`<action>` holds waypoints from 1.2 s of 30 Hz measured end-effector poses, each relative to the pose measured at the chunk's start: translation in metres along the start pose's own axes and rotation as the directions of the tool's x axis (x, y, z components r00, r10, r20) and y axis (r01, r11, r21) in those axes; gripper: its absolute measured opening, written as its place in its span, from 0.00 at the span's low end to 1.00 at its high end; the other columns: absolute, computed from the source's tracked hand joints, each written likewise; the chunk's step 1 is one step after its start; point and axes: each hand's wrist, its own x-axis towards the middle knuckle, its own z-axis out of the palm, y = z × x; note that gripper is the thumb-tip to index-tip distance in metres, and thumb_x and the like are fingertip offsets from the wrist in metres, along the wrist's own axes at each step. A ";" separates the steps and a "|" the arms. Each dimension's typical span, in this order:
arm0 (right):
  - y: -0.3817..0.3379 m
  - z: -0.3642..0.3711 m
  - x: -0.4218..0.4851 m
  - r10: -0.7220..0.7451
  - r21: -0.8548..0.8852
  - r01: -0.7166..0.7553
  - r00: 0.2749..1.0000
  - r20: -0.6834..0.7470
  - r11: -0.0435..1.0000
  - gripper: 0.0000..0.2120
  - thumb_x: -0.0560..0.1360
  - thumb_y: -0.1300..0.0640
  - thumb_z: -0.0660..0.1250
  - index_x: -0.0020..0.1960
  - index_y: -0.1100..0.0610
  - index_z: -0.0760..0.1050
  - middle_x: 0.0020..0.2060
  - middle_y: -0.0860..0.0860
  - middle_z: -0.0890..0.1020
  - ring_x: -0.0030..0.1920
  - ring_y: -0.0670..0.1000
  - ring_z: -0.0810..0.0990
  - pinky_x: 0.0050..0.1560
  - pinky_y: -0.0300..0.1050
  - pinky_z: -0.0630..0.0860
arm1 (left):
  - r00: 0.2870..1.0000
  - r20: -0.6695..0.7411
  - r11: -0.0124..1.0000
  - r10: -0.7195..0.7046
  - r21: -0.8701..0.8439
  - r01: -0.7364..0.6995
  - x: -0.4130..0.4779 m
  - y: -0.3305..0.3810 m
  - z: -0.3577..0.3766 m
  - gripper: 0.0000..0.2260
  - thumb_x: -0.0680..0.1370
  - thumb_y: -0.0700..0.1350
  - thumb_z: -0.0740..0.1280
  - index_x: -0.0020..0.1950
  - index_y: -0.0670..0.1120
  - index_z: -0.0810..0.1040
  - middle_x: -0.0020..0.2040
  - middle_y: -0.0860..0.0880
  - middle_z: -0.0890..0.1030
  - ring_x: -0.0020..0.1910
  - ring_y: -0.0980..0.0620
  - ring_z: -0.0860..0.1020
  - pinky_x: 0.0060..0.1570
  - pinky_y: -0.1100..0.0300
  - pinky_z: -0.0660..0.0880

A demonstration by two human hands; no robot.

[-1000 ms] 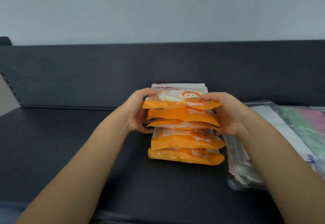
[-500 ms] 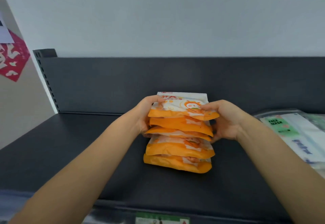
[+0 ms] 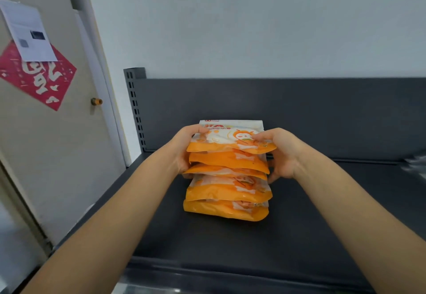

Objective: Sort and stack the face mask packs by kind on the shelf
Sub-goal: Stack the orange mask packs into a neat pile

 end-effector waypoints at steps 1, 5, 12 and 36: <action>0.000 0.006 0.003 -0.002 0.001 0.002 1.000 -0.006 1.000 0.22 0.72 0.55 0.66 0.66 0.54 0.70 0.60 0.57 0.76 0.58 0.61 0.75 0.58 0.72 0.68 | 1.000 0.004 1.000 0.002 -0.009 -0.002 0.002 0.001 -0.007 0.11 0.75 0.50 0.67 0.53 0.45 0.77 0.39 0.43 0.84 0.41 0.44 0.80 0.40 0.53 0.79; -0.001 0.022 0.012 -0.010 -0.006 0.010 1.000 0.002 1.000 0.22 0.72 0.55 0.67 0.65 0.54 0.71 0.60 0.57 0.76 0.59 0.62 0.75 0.61 0.74 0.65 | 0.999 0.024 0.999 0.022 -0.030 -0.021 0.008 0.001 -0.025 0.11 0.76 0.50 0.65 0.54 0.45 0.77 0.35 0.44 0.85 0.39 0.45 0.80 0.35 0.54 0.81; 0.004 0.021 0.019 0.000 -0.032 0.002 0.999 0.053 0.999 0.20 0.73 0.52 0.67 0.64 0.54 0.74 0.60 0.57 0.78 0.60 0.61 0.76 0.62 0.73 0.66 | 0.998 0.065 0.999 0.025 -0.033 -0.022 0.023 -0.003 -0.037 0.13 0.75 0.51 0.67 0.56 0.46 0.79 0.46 0.43 0.85 0.45 0.44 0.81 0.47 0.51 0.78; 0.012 0.019 0.033 -0.046 0.005 0.046 0.999 0.010 0.999 0.31 0.74 0.33 0.57 0.68 0.51 0.72 0.64 0.56 0.76 0.64 0.61 0.74 0.65 0.66 0.67 | 0.994 -0.061 0.996 0.094 0.005 -0.094 0.013 0.008 -0.052 0.34 0.70 0.65 0.67 0.64 0.39 0.75 0.57 0.41 0.82 0.55 0.41 0.80 0.62 0.45 0.72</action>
